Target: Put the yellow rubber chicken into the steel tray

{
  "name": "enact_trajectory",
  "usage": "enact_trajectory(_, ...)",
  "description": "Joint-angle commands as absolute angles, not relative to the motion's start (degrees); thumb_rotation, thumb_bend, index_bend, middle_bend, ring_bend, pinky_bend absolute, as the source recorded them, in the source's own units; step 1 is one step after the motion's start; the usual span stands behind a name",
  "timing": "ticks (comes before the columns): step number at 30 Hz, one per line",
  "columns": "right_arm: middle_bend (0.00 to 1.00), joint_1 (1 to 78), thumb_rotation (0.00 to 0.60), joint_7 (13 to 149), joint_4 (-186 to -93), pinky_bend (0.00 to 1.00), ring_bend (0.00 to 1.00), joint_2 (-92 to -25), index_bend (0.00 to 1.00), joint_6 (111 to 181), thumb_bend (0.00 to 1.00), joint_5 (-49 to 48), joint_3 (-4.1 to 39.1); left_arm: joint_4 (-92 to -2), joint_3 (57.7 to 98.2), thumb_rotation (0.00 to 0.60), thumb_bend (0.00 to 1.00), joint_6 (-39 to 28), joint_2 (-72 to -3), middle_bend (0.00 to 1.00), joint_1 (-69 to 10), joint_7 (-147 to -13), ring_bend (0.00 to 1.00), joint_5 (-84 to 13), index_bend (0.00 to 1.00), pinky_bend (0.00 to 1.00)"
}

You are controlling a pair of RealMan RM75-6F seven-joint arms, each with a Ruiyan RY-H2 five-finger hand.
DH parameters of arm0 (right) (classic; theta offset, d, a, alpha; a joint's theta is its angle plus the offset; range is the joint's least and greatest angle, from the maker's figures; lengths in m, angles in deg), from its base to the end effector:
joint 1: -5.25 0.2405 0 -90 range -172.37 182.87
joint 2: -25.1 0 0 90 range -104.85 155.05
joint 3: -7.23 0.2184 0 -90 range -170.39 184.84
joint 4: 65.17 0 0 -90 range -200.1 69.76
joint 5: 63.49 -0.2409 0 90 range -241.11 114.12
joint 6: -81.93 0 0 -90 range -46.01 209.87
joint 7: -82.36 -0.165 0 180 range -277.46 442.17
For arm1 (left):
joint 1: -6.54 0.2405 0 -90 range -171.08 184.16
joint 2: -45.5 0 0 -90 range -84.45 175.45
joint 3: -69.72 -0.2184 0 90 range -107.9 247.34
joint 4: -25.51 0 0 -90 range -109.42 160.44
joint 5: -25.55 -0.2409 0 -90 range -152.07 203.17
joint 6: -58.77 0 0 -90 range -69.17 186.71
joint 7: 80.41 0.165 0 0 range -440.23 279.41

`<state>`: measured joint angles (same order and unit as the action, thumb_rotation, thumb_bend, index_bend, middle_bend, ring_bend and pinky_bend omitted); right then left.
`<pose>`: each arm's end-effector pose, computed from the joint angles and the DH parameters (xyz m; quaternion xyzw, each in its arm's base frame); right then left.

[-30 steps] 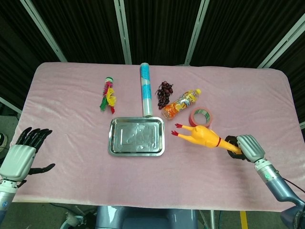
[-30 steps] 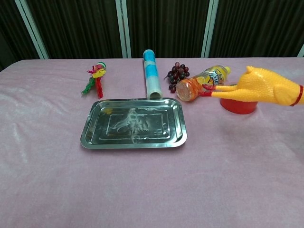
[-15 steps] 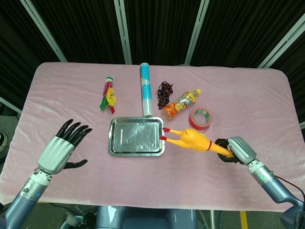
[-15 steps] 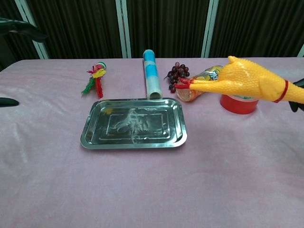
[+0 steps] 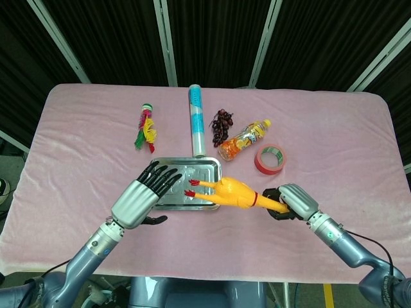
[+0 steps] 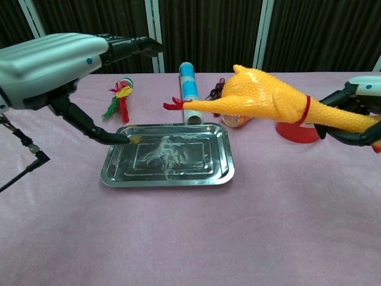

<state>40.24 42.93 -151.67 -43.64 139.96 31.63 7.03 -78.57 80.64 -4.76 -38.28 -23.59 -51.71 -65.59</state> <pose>-0.1909 -0.3024 0.0159 0.6873 -0.5340 0.4366 0.2275 -0.0432 0.2594 -0.0136 -0.7619 -0.2258 -0.4813 0.3700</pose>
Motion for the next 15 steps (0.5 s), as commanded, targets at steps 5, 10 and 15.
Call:
enact_trajectory(5, 0.79, 42.39, 0.6, 45.18, -155.27, 0.86, 0.72, -44.01, 1.0, 137.09, 1.0, 29.33, 8.56, -74.64, 82.15, 0.6, 0.0, -5.08, -45.24, 0.07, -26.39, -49.94, 0.07, -63.44, 0.04, 0.06)
enact_trajectory(10, 0.79, 43.71, 0.6, 45.78, -156.74, 0.86, 0.72, -44.58, 1.0, 135.55, 1.0, 28.62, 9.17, -73.36, 82.82, 0.6, 0.0, -4.44, -47.86, 0.07, -27.91, -49.59, 0.07, -61.82, 0.04, 0.06)
enact_trajectory(15, 0.79, 44.41, 0.6, 46.6, -157.6, 0.87, 0.72, -45.06, 1.0, 134.62, 1.0, 27.95, 9.4, -73.06, 83.67, 0.6, 0.0, -4.23, -49.85, 0.07, -29.3, -48.9, 0.07, -60.5, 0.05, 0.06)
